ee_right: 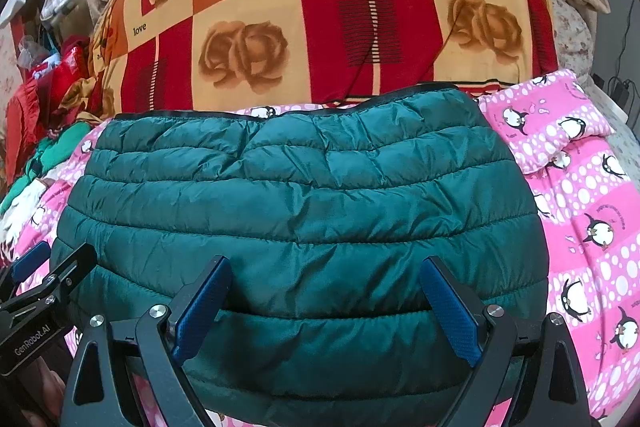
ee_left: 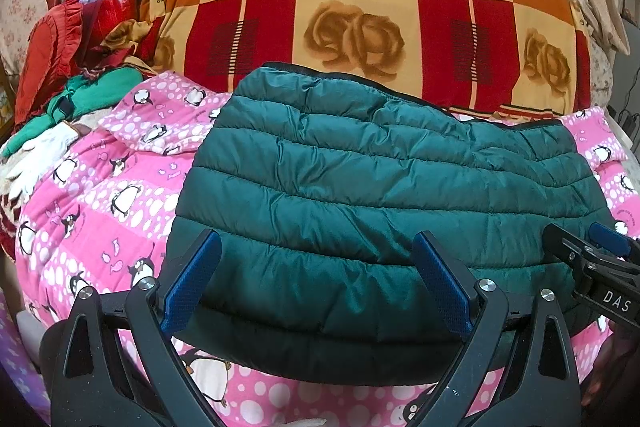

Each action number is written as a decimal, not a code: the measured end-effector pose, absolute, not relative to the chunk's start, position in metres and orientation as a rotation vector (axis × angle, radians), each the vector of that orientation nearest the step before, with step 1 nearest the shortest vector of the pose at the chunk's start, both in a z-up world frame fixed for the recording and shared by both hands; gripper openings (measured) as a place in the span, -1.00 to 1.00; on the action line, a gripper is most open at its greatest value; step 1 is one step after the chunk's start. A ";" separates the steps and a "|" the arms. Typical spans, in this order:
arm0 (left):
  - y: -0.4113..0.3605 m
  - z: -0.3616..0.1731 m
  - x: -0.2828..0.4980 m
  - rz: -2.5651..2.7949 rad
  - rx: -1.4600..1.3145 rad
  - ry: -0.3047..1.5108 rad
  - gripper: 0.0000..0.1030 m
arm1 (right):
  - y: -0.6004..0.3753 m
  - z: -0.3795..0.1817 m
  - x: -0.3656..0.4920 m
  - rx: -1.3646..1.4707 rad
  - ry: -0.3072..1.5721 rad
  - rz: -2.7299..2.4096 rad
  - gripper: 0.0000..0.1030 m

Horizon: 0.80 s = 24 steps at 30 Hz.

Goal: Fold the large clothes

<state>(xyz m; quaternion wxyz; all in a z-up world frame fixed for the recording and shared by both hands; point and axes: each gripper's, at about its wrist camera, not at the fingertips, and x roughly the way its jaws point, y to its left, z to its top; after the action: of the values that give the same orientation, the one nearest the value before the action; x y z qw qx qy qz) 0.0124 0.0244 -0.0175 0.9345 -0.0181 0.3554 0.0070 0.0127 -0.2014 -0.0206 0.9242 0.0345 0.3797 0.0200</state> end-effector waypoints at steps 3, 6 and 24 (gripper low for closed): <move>0.024 -0.017 0.012 0.015 -0.037 0.728 0.87 | -0.201 -0.021 0.013 0.073 0.780 0.041 0.82; 0.024 -0.019 0.013 0.013 -0.032 0.729 0.87 | -0.201 -0.021 0.013 0.072 0.781 0.041 0.82; 0.022 -0.019 0.014 0.014 -0.020 0.734 0.87 | -0.202 -0.021 0.015 0.072 0.784 0.041 0.82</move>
<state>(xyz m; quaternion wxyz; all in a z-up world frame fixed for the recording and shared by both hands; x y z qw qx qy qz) 0.0140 0.0216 -0.0192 0.9334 -0.0095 0.3587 0.0067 0.0150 -0.2017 -0.0215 0.9234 0.0349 0.3818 0.0200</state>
